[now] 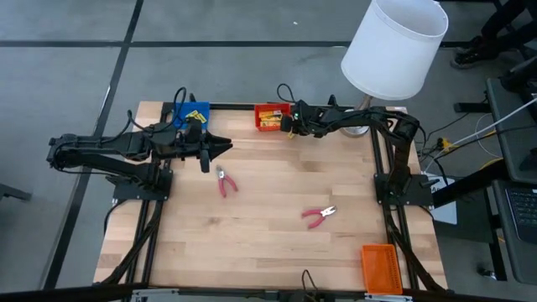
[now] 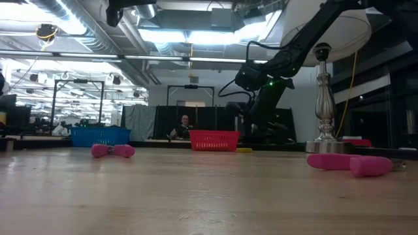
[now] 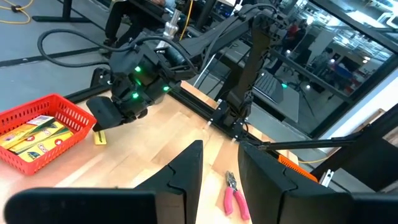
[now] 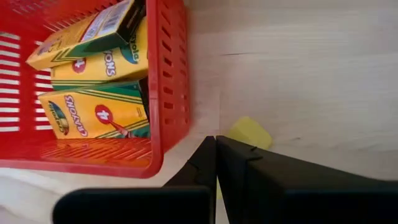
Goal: Pick & Place School Supplies
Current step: Put the yellow eraser into the blue bin
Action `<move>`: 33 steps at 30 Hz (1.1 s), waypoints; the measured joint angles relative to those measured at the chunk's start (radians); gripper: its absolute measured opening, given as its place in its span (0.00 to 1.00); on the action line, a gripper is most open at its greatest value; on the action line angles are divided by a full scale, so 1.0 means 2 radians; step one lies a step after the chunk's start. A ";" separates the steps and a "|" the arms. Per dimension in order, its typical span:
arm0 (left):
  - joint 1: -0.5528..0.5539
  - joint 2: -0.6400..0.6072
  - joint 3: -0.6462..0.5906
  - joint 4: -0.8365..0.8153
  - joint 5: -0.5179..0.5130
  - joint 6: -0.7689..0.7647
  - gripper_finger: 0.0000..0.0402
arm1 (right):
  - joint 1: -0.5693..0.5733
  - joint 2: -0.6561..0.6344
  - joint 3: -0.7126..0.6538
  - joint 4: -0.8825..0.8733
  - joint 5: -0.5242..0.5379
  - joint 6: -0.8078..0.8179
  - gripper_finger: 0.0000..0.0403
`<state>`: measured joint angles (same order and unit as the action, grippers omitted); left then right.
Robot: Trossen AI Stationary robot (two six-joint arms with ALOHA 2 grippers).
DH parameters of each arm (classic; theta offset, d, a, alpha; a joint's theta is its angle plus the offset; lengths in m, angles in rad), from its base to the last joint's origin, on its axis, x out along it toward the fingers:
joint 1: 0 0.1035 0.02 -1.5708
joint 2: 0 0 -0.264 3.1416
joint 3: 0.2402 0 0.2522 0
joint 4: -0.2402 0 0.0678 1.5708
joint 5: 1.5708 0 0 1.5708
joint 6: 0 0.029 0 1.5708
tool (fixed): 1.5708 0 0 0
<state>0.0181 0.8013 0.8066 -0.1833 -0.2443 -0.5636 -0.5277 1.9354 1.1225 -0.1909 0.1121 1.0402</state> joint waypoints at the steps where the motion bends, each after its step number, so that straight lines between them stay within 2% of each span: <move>1: 0.000 0.000 0.000 0.000 0.000 0.000 0.24 | -0.001 0.000 0.000 0.000 0.002 -0.001 0.00; 8: 0.000 0.000 0.000 0.000 0.000 0.000 0.24 | -0.017 0.000 0.000 -0.002 -0.004 -0.008 0.00; 17: 0.000 0.000 0.000 0.000 0.000 -0.001 0.24 | -0.024 0.013 0.003 -0.003 -0.049 -0.018 0.00; 29: -0.024 0.000 0.000 0.000 -0.001 -0.005 0.24 | 0.019 0.015 0.003 -0.022 -0.053 -0.013 0.00; 32: -0.032 0.000 0.000 0.000 -0.008 -0.009 0.24 | 0.038 0.012 0.003 -0.031 -0.070 -0.002 0.00; 33: -0.034 0.000 0.000 0.000 -0.010 -0.009 0.24 | 0.045 0.011 0.003 -0.037 -0.089 0.000 0.00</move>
<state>-0.0505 0.8009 0.8070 -0.1833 -0.2645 -0.5812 -0.4375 1.9569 1.1278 -0.2642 -0.0668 1.0400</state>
